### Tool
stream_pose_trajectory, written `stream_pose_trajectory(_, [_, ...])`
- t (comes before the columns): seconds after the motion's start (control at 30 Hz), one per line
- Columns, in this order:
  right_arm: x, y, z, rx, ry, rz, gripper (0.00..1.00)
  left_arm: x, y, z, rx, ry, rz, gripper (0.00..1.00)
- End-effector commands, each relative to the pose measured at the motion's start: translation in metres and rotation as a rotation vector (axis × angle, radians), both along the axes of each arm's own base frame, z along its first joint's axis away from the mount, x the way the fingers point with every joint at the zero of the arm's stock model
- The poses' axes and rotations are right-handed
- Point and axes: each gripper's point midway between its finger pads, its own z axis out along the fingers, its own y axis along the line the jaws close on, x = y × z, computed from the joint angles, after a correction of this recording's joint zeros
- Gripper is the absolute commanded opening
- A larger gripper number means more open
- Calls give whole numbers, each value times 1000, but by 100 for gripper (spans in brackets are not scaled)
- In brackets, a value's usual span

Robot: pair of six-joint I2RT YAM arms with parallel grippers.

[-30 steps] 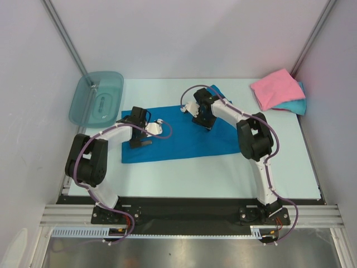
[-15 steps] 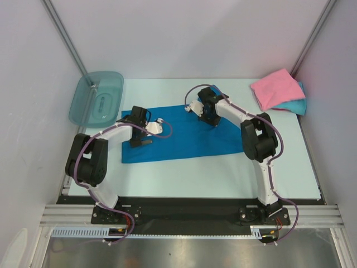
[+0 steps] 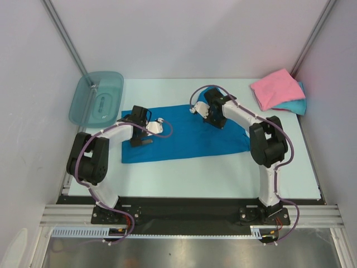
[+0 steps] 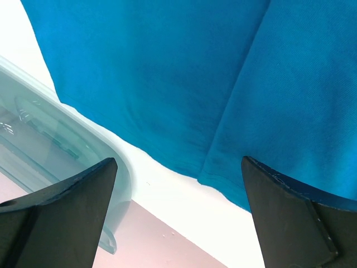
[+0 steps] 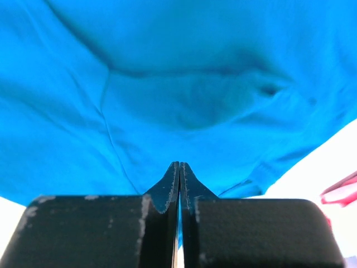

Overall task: Fold and stack the t-shirts
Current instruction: Fold the tshirt

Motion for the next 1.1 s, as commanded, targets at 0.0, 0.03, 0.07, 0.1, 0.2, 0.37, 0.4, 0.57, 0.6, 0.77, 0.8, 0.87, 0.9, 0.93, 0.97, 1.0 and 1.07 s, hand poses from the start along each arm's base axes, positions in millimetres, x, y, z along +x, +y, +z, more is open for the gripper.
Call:
stream_pose_trajectory(0.0, [-1,-17,11,8,-14,-37,5,17,-6,13,-15,-48,-12,100])
stream_pose_trajectory(0.03, [7,-16,13,15,-36,-49,25,17,-6,13,-14,-48,-13,100])
stream_pose_trajectory(0.07, [11,-15,16,30,-47,-75,32,19,-7,14,-16,-51,-12,100])
stream_pose_trajectory(0.1, [15,-12,20,45,-57,-84,37,19,-7,13,-14,-48,-13,100])
stream_pose_trajectory(0.2, [29,4,29,101,-77,-110,45,20,-7,14,-12,-52,-14,100])
stream_pose_trajectory(0.37, [39,23,40,184,-90,-134,49,21,-7,18,-10,-58,-11,100])
stream_pose_trajectory(0.4, [38,26,40,199,-83,-142,47,20,-7,18,-9,-57,-13,100])
stream_pose_trajectory(0.57, [30,39,21,301,5,-258,36,20,-5,20,5,-59,-19,100])
stream_pose_trajectory(0.6, [29,37,14,310,25,-287,36,20,-5,22,6,-60,-21,100])
stream_pose_trajectory(0.77, [33,31,2,357,29,-405,40,18,-3,25,16,-61,-24,100])
stream_pose_trajectory(0.8, [35,29,2,355,20,-415,41,18,-3,25,17,-59,-24,100])
stream_pose_trajectory(0.87, [40,29,1,356,6,-429,44,18,-3,25,16,-59,-23,100])
stream_pose_trajectory(0.9, [42,28,2,356,-1,-434,44,18,-3,26,16,-58,-21,100])
stream_pose_trajectory(0.93, [45,27,4,355,-19,-440,45,17,-3,25,16,-54,-20,100])
stream_pose_trajectory(0.97, [47,27,5,357,-28,-442,45,17,-4,25,16,-54,-22,100])
stream_pose_trajectory(1.0, [48,28,6,356,-33,-440,45,17,-3,25,18,-54,-22,100])
stream_pose_trajectory(1.07, [48,26,3,343,-33,-444,43,18,-4,26,15,-57,-23,100])
